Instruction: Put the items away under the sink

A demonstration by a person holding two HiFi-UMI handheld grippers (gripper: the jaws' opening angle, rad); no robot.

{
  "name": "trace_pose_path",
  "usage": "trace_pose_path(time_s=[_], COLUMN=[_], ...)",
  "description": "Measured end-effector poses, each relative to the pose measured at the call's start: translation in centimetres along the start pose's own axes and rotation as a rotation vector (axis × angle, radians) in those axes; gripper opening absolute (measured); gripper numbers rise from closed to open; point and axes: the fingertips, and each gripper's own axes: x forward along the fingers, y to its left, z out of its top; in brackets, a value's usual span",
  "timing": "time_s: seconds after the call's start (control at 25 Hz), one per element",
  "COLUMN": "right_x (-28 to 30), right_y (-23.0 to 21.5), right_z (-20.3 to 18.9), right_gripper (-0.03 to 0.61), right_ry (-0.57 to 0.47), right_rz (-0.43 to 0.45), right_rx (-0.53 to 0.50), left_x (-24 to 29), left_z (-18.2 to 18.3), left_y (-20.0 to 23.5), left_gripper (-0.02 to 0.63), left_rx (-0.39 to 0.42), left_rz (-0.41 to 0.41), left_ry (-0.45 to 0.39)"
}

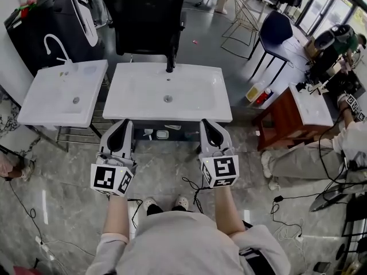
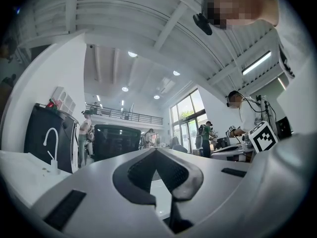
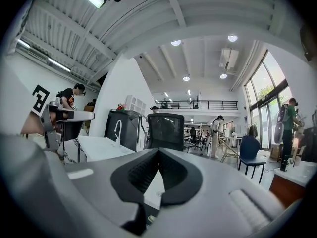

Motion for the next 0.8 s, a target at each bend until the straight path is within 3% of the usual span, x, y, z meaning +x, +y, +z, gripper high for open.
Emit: trace_pose_path(time_s=[0.8], right_x=[-2.3], right_y=[-0.2], right_z=[1.4], right_gripper=[0.012], right_ry=[-0.023], right_rz=[-0.005], right_rx=[0.017], left_x=[-1.7], left_z=[0.8], left_y=[-1.2], left_gripper=[0.008], left_rx=[-0.044], left_rz=[0.027], left_ry=[-0.029])
